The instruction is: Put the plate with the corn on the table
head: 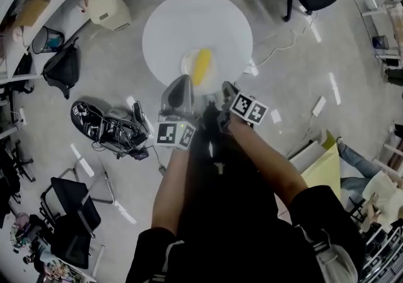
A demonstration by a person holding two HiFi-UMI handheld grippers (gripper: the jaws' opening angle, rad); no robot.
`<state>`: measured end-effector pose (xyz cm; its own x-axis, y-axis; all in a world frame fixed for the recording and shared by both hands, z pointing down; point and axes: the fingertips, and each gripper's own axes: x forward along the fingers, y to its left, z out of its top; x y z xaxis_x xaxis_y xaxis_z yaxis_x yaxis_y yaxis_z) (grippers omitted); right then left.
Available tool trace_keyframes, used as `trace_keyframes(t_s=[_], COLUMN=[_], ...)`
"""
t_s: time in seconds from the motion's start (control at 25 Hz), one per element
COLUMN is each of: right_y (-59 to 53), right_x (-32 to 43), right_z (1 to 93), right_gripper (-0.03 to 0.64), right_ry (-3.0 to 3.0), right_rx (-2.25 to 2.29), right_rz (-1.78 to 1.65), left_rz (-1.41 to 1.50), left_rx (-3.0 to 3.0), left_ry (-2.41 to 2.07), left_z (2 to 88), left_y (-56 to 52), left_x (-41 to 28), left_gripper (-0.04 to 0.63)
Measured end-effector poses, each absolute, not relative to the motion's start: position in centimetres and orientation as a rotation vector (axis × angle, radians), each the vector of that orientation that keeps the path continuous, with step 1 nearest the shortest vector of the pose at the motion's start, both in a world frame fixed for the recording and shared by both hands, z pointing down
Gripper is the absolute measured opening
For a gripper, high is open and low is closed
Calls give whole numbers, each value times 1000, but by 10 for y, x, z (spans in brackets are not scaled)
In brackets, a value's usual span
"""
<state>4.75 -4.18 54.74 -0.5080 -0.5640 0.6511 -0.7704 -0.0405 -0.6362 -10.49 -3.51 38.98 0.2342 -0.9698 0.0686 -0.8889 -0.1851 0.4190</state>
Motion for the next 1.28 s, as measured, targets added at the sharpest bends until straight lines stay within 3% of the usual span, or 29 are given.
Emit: trace_keyframes(t_s=[1.28], right_y=[-77], right_x=[36], right_z=[340], right_gripper=[9], right_ry=[-2621], right_rx=[1281], right_rz=[633], left_rz=[-352], left_rx=[2254], left_ry=[-1769], left_z=[284], left_y=[-30], left_x=[-101], left_gripper=[5])
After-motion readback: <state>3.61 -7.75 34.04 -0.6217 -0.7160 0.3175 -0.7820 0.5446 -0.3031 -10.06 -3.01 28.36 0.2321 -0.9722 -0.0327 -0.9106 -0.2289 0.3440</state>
